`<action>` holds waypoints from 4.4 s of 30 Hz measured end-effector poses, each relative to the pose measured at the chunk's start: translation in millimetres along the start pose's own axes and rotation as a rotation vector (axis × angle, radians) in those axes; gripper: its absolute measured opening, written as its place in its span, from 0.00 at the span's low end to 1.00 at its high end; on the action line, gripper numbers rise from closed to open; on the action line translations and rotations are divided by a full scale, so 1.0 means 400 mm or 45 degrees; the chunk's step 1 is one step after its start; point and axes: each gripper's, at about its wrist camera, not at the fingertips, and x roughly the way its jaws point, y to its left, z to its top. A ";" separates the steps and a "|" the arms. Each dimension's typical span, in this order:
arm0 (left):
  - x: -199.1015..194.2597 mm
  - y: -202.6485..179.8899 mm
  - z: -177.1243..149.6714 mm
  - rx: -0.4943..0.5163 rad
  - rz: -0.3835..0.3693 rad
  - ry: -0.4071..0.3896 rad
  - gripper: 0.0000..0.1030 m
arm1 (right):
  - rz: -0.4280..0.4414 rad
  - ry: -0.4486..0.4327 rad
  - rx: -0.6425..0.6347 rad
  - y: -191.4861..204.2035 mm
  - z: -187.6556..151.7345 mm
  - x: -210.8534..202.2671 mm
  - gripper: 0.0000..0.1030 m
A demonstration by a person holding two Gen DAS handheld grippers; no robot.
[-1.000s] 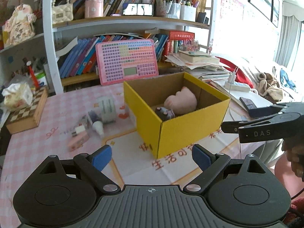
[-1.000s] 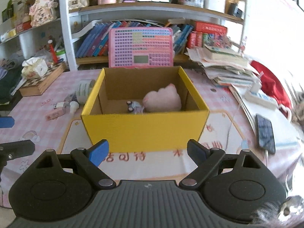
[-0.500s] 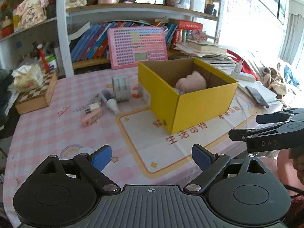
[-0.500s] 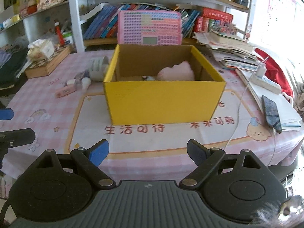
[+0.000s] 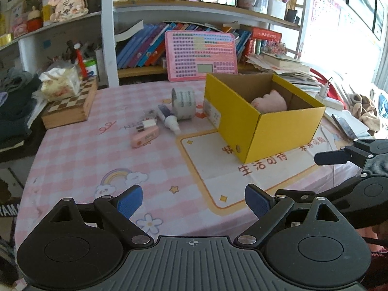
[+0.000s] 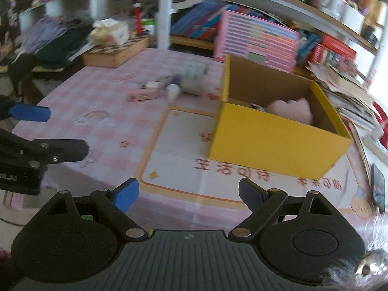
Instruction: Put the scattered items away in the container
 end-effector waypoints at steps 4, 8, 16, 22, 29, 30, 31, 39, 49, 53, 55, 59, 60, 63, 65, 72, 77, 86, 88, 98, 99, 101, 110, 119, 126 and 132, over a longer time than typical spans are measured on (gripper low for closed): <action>-0.002 0.018 -0.015 -0.023 0.024 0.023 0.91 | 0.032 0.009 -0.057 0.035 0.006 0.011 0.87; -0.007 0.039 -0.028 -0.044 0.048 0.042 0.91 | 0.050 0.007 -0.086 0.057 0.011 0.016 0.87; -0.025 0.063 -0.034 -0.065 0.057 0.023 0.91 | 0.065 0.009 -0.100 0.079 0.021 0.022 0.87; -0.017 0.080 -0.027 -0.099 0.071 0.005 0.91 | 0.023 -0.023 -0.140 0.102 0.036 0.032 0.85; 0.003 0.097 -0.019 -0.132 0.077 -0.012 0.90 | 0.000 -0.052 -0.092 0.100 0.066 0.055 0.81; 0.009 0.097 -0.016 -0.131 0.077 -0.011 0.90 | 0.001 -0.053 -0.074 0.094 0.072 0.060 0.79; 0.015 0.098 -0.015 -0.130 0.080 -0.007 0.90 | 0.002 -0.052 -0.059 0.090 0.078 0.064 0.76; 0.063 0.118 0.009 -0.131 0.105 0.005 0.90 | 0.019 -0.054 0.058 0.058 0.135 0.114 0.71; 0.152 0.128 0.058 -0.049 0.120 0.017 0.89 | 0.039 -0.093 0.136 0.037 0.239 0.195 0.71; 0.190 0.141 0.079 -0.028 0.135 0.018 0.86 | 0.093 -0.045 0.201 0.026 0.274 0.245 0.71; 0.210 0.151 0.090 -0.022 0.137 0.022 0.82 | 0.113 -0.027 0.207 0.027 0.288 0.268 0.69; 0.254 0.164 0.112 0.015 0.126 0.045 0.71 | 0.115 0.013 0.205 0.026 0.311 0.311 0.64; 0.267 0.167 0.118 0.027 0.124 0.048 0.68 | 0.116 0.023 0.210 0.023 0.317 0.323 0.63; 0.299 0.173 0.133 0.051 0.119 0.051 0.61 | 0.123 0.050 0.238 0.013 0.338 0.357 0.58; 0.323 0.177 0.142 0.059 0.117 0.058 0.57 | 0.127 0.058 0.250 0.007 0.351 0.377 0.54; 0.400 0.191 0.174 0.078 0.097 0.077 0.54 | 0.076 0.042 0.241 -0.002 0.401 0.430 0.54; 0.452 0.197 0.195 0.093 0.092 0.093 0.52 | 0.033 0.066 0.257 -0.014 0.429 0.482 0.59; 0.526 0.225 0.214 0.089 0.074 0.142 0.51 | -0.049 0.107 0.260 -0.025 0.474 0.570 0.62; 0.542 0.232 0.217 0.085 0.063 0.156 0.47 | -0.067 0.108 0.259 -0.025 0.481 0.582 0.64; 0.583 0.240 0.211 0.077 0.005 0.198 0.39 | -0.131 0.133 0.261 -0.030 0.502 0.632 0.65; 0.583 0.241 0.211 0.073 0.001 0.196 0.38 | -0.136 0.134 0.263 -0.030 0.503 0.635 0.64; 0.583 0.246 0.212 0.068 -0.005 0.192 0.37 | -0.152 0.132 0.267 -0.027 0.504 0.641 0.63; 0.569 0.242 0.206 0.035 -0.012 0.189 0.17 | -0.079 0.094 0.289 -0.052 0.500 0.644 0.41; 0.500 0.283 0.196 -0.160 -0.046 0.167 0.17 | 0.270 0.096 0.674 -0.115 0.481 0.571 0.40; 0.432 0.312 0.169 -0.299 -0.036 0.155 0.17 | 0.734 0.180 1.332 -0.200 0.405 0.586 0.39; 0.392 0.321 0.154 -0.319 0.004 0.140 0.17 | 0.886 0.166 1.562 -0.204 0.369 0.589 0.39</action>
